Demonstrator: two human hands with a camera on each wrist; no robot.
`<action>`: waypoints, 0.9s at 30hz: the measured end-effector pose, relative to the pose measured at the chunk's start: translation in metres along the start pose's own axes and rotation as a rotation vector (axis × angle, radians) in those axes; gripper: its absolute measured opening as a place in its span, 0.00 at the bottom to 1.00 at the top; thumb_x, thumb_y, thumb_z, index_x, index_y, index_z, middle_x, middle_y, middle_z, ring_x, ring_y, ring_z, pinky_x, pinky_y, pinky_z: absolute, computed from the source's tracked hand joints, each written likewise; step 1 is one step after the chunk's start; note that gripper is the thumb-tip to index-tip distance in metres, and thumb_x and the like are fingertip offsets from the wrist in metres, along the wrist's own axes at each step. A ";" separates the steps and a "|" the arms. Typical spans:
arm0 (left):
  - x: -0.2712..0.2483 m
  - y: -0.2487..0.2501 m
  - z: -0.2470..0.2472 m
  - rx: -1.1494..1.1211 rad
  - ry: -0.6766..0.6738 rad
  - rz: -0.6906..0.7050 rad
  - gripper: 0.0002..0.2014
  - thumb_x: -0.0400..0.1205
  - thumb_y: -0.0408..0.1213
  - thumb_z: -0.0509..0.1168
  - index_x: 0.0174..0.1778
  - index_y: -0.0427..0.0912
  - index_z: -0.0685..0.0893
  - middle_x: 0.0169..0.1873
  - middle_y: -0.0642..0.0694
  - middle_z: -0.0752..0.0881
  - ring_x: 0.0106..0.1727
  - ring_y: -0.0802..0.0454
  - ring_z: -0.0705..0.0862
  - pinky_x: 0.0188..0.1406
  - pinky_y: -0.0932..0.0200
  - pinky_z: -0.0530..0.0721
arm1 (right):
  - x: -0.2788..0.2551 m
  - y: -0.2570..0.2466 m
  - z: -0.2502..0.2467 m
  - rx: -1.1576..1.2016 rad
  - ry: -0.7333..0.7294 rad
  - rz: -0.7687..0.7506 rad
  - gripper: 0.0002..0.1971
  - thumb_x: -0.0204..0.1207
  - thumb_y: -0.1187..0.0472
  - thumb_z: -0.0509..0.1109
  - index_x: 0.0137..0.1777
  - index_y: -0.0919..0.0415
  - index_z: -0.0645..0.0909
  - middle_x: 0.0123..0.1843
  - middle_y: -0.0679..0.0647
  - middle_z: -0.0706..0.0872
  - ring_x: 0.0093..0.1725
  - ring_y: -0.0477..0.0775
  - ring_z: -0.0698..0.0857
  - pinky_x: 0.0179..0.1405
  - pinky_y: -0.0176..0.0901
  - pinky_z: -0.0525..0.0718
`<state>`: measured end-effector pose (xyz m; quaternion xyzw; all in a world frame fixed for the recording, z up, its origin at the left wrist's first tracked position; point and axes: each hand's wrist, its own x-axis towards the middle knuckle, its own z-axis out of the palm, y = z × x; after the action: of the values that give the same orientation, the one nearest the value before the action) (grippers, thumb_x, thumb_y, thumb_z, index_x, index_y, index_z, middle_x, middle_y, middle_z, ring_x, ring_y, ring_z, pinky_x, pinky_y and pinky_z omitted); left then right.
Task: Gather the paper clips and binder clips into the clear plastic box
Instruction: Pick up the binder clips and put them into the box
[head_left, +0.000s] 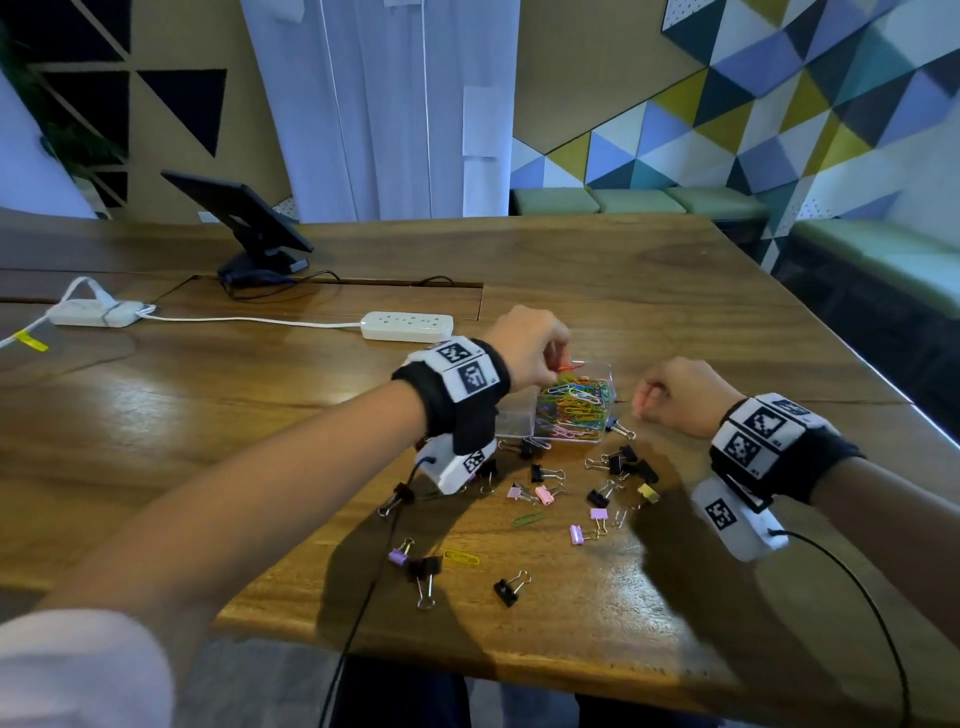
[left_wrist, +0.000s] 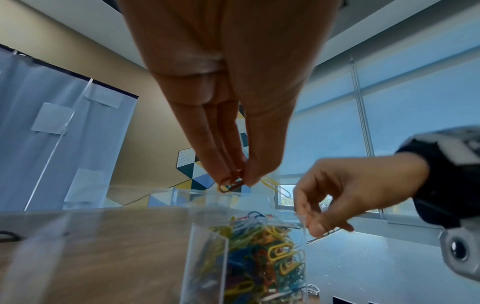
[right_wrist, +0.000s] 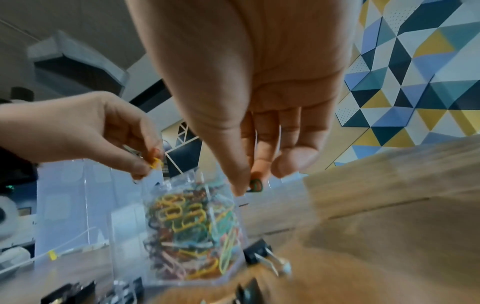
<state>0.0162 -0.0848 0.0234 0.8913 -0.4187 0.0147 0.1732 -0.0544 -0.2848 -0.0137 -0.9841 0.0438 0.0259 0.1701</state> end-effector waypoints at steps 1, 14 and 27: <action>0.006 0.004 0.003 0.012 0.001 -0.002 0.03 0.74 0.31 0.72 0.41 0.38 0.87 0.43 0.46 0.89 0.40 0.55 0.83 0.47 0.60 0.83 | 0.001 -0.002 -0.004 0.023 0.042 -0.004 0.05 0.73 0.66 0.71 0.38 0.56 0.84 0.35 0.42 0.85 0.37 0.39 0.82 0.34 0.24 0.72; 0.028 0.009 0.025 -0.037 -0.012 -0.047 0.12 0.74 0.31 0.73 0.53 0.37 0.87 0.47 0.43 0.91 0.50 0.51 0.89 0.52 0.61 0.82 | 0.010 -0.027 -0.018 0.116 0.301 -0.096 0.04 0.74 0.61 0.72 0.46 0.55 0.88 0.42 0.47 0.85 0.44 0.47 0.80 0.50 0.37 0.75; -0.012 -0.026 -0.002 -0.026 -0.130 -0.075 0.11 0.76 0.42 0.71 0.51 0.41 0.85 0.48 0.47 0.88 0.49 0.53 0.85 0.52 0.57 0.84 | 0.015 -0.042 0.000 -0.019 0.244 -0.187 0.03 0.73 0.58 0.72 0.46 0.53 0.83 0.47 0.46 0.82 0.37 0.36 0.75 0.42 0.29 0.73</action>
<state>0.0285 -0.0598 0.0157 0.9031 -0.3955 -0.0551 0.1576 -0.0351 -0.2463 -0.0010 -0.9813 -0.0279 -0.1095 0.1558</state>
